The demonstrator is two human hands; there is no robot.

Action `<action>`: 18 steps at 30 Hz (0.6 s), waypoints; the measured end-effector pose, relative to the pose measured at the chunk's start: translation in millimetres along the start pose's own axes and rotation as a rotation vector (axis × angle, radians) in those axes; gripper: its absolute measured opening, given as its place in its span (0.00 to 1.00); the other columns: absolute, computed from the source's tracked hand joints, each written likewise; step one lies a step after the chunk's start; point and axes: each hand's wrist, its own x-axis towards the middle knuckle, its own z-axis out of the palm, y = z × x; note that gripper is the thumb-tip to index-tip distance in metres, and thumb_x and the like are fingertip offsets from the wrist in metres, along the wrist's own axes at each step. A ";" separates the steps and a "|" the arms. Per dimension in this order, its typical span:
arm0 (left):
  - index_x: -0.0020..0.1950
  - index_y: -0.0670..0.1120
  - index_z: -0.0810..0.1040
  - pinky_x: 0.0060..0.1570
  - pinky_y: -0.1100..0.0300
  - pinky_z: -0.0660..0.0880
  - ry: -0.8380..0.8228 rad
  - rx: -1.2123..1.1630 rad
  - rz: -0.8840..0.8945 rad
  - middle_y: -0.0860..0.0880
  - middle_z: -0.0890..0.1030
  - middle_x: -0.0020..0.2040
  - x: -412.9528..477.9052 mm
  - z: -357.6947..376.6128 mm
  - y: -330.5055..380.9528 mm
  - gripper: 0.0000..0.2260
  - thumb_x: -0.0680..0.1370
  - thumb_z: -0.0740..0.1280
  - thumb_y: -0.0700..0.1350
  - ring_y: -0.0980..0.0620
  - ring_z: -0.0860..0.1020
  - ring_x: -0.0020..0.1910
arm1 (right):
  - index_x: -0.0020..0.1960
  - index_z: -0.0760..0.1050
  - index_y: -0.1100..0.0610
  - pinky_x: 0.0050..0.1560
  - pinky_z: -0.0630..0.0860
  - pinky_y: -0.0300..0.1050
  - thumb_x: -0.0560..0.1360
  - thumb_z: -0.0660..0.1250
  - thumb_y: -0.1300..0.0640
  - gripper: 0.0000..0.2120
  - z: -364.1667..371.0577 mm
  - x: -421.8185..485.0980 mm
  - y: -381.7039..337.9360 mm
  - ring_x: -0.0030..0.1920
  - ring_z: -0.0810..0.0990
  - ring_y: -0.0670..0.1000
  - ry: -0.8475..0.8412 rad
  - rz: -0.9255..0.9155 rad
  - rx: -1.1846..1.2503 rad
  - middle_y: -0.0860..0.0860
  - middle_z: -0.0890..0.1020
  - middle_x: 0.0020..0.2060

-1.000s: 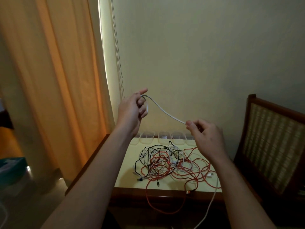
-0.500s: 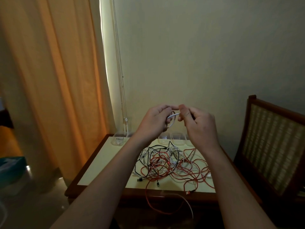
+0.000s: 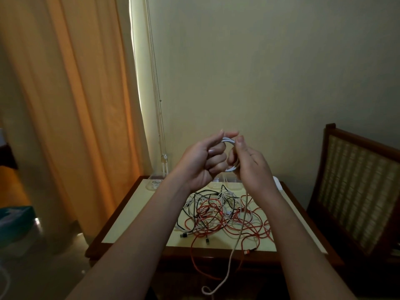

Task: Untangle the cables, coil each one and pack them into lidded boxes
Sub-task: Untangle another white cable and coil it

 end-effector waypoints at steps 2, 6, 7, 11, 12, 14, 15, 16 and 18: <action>0.57 0.40 0.78 0.21 0.66 0.50 -0.023 -0.029 -0.009 0.54 0.59 0.26 -0.4 0.2 0.5 0.12 0.80 0.60 0.46 0.60 0.56 0.18 | 0.33 0.68 0.53 0.35 0.62 0.45 0.85 0.52 0.40 0.26 0.0 -0.5 -1.9 0.28 0.66 0.44 0.005 -0.011 0.004 0.45 0.70 0.26; 0.57 0.40 0.78 0.21 0.65 0.51 -0.023 -0.044 -0.033 0.54 0.60 0.26 0.4 0.9 1.7 0.14 0.81 0.59 0.48 0.59 0.56 0.19 | 0.35 0.68 0.51 0.34 0.62 0.45 0.85 0.53 0.41 0.23 -2.5 -0.9 -2.6 0.29 0.65 0.44 0.005 -0.027 0.031 0.44 0.69 0.27; 0.58 0.40 0.78 0.22 0.65 0.52 -0.015 -0.048 -0.039 0.54 0.60 0.26 0.4 1.6 1.7 0.15 0.82 0.57 0.48 0.59 0.56 0.19 | 0.35 0.68 0.51 0.34 0.62 0.45 0.85 0.54 0.41 0.23 -2.8 -0.5 -2.0 0.30 0.65 0.44 0.012 -0.031 0.040 0.44 0.69 0.28; 0.60 0.41 0.76 0.24 0.65 0.54 0.005 -0.036 -0.045 0.54 0.61 0.28 0.8 4.5 0.2 0.15 0.85 0.53 0.45 0.59 0.57 0.20 | 0.36 0.67 0.51 0.33 0.61 0.43 0.85 0.54 0.42 0.22 -4.4 -0.4 -3.3 0.29 0.64 0.43 0.033 -0.022 0.083 0.43 0.67 0.28; 0.61 0.41 0.76 0.24 0.65 0.55 0.000 -0.030 -0.047 0.54 0.61 0.28 1.1 4.5 0.0 0.15 0.85 0.53 0.45 0.59 0.58 0.20 | 0.36 0.67 0.51 0.33 0.61 0.42 0.85 0.54 0.42 0.22 -4.8 -1.0 -4.2 0.29 0.64 0.42 0.033 -0.019 0.090 0.43 0.67 0.27; 0.62 0.41 0.76 0.26 0.65 0.55 -0.011 -0.018 -0.051 0.54 0.61 0.29 1.7 4.0 0.7 0.15 0.85 0.53 0.44 0.59 0.58 0.21 | 0.37 0.67 0.50 0.32 0.61 0.41 0.85 0.54 0.43 0.21 -4.8 -2.3 -5.8 0.29 0.63 0.43 0.026 -0.005 0.126 0.43 0.66 0.28; 0.62 0.41 0.75 0.26 0.65 0.55 -0.012 -0.010 -0.054 0.54 0.61 0.29 1.8 3.8 1.2 0.15 0.85 0.53 0.44 0.59 0.58 0.21 | 0.38 0.67 0.51 0.31 0.60 0.41 0.85 0.55 0.43 0.20 -4.4 -2.8 -6.5 0.29 0.62 0.43 0.023 0.010 0.151 0.43 0.66 0.29; 0.62 0.41 0.75 0.26 0.64 0.55 -0.011 0.001 -0.055 0.54 0.61 0.28 1.8 3.9 1.3 0.15 0.85 0.52 0.43 0.59 0.58 0.21 | 0.39 0.68 0.52 0.31 0.60 0.41 0.85 0.55 0.43 0.20 -3.7 -3.1 -7.1 0.29 0.62 0.44 0.019 0.028 0.178 0.45 0.65 0.29; 0.61 0.41 0.76 0.26 0.64 0.53 0.000 0.031 -0.044 0.54 0.60 0.28 1.6 5.2 1.0 0.14 0.85 0.53 0.44 0.59 0.57 0.21 | 0.40 0.68 0.53 0.30 0.59 0.42 0.85 0.55 0.43 0.19 -2.4 -2.9 -7.0 0.29 0.61 0.45 0.011 0.048 0.209 0.47 0.65 0.30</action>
